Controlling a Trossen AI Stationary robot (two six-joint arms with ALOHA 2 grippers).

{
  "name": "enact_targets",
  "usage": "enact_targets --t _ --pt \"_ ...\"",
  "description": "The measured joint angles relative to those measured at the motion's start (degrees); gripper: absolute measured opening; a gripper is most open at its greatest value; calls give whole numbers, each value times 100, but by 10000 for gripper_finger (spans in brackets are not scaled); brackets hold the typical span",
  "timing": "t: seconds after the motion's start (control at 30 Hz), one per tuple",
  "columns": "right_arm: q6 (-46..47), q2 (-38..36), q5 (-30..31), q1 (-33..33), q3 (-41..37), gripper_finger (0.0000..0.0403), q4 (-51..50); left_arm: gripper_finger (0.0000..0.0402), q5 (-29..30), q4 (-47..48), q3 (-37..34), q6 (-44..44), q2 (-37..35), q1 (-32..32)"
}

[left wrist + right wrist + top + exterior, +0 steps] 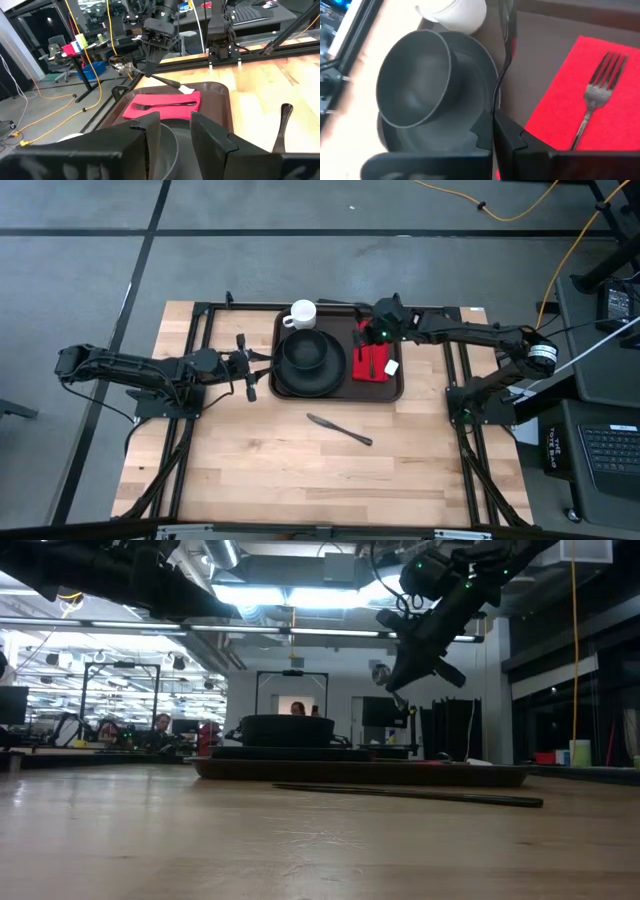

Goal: Set up tray
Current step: Put the black spoon on top of the red napkin on the left side of the fork

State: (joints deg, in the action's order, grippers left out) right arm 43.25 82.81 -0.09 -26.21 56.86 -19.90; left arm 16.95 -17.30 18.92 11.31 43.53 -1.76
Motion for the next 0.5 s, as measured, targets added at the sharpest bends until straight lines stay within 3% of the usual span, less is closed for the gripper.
enact_targets --t 0.27,0.5 --pt "486 39 -152 -204 0 2 -289 104 -2 0 0 0 0 0" --pt "704 548 -262 -91 0 1 -249 100 -2 -2 0 0 0 0"
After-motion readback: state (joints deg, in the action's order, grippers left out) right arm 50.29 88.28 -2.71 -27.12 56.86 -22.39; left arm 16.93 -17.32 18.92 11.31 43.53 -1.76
